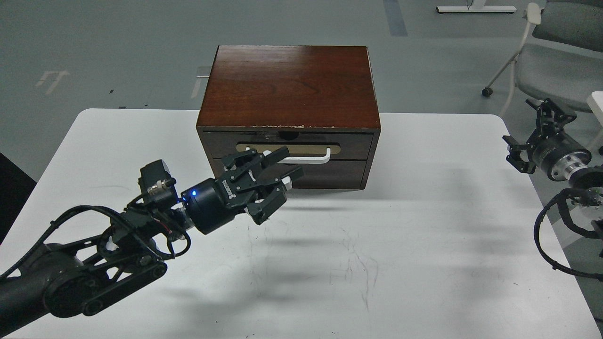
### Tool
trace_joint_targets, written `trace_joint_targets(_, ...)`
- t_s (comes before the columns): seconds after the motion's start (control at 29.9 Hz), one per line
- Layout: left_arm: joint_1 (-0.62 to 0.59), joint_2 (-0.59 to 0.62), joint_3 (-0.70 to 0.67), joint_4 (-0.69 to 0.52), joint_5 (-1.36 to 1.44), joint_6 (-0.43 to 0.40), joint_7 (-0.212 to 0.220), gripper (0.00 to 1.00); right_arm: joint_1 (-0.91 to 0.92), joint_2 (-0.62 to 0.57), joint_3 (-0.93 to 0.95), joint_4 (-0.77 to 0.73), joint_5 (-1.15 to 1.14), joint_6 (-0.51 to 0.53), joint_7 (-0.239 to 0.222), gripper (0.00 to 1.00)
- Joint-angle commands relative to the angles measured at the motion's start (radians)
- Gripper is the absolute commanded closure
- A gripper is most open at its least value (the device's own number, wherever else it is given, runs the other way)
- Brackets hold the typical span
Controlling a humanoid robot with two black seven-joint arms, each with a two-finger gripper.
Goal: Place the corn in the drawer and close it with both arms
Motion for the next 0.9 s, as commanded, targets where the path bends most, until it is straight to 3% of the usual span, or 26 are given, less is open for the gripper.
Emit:
trace_joint_targets(0.0, -0.143, 0.078, -0.026, 0.01, -0.342, 0.0, 0.0, 0.14, 0.016, 0.003, 0.006, 0.002, 0.001, 0.001, 0.009, 0.03)
trace_joint_targets(0.1, -0.25, 0.127, -0.024, 0.094, -0.577, 0.0, 0.0, 0.11, 0.035, 0.009, 0.021, 0.005, 0.002, 0.001, 0.017, 0.03)
trace_joint_targets(0.13, -0.269, 0.13, -0.024, 0.137, -0.63, -0.054, 0.0, 0.11, 0.041, 0.016, 0.034, 0.005, 0.002, 0.001, 0.024, 0.03)
trace_joint_targets(0.2, -0.315, 0.125, -0.029, 0.327, -0.778, -0.308, 0.0, 0.11, 0.053, 0.045, 0.077, 0.008, 0.002, 0.004, 0.067, 0.03)
trace_joint_targets(0.23, -0.315, 0.125, -0.029, 0.328, -0.779, -0.309, 0.0, 0.11, 0.053, 0.045, 0.077, 0.008, 0.002, 0.004, 0.067, 0.03)
trace_joint_targets(0.3, -0.321, 0.122, -0.027, 0.473, -0.877, -0.457, 0.0, 0.09, 0.053, 0.051, 0.112, 0.014, 0.002, 0.007, 0.115, 0.03)
trace_joint_targets(0.37, -0.321, 0.113, -0.026, 0.541, -0.926, -0.519, 0.0, 0.05, 0.053, 0.055, 0.123, 0.031, 0.002, 0.014, 0.138, 0.03)
trace_joint_targets(0.5, -0.304, 0.099, -0.015, 0.635, -1.018, -0.577, 0.002, 0.05, 0.052, 0.065, 0.132, 0.1, 0.002, 0.014, 0.141, 0.04)
trace_joint_targets(0.6, -0.26, 0.098, -0.01, 0.684, -1.072, -0.607, 0.062, 0.05, 0.053, 0.066, 0.132, 0.155, 0.002, 0.012, 0.14, 0.04)
trace_joint_targets(0.87, -0.188, 0.055, -0.012, 0.692, -1.185, -0.604, 0.082, 0.03, 0.085, 0.143, 0.118, 0.163, -0.001, -0.002, 0.136, 0.0)
